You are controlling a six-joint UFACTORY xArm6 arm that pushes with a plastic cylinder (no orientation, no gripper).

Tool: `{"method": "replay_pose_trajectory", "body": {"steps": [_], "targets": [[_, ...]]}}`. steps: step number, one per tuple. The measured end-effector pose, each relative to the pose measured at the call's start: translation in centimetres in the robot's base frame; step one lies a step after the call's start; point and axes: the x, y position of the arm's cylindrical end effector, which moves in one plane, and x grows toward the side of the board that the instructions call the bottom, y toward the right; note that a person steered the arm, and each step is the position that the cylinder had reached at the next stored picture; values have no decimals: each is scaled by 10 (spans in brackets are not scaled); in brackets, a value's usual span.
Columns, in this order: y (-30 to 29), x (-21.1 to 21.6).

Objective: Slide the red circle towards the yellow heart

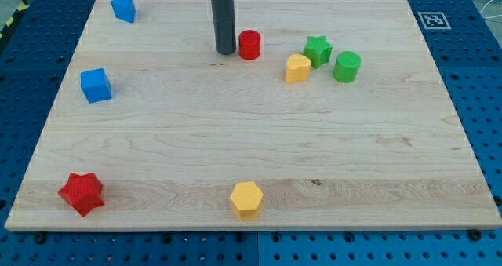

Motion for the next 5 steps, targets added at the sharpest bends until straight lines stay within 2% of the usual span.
{"method": "replay_pose_trajectory", "body": {"steps": [3,5], "targets": [[15,-4],[22,-40]]}}
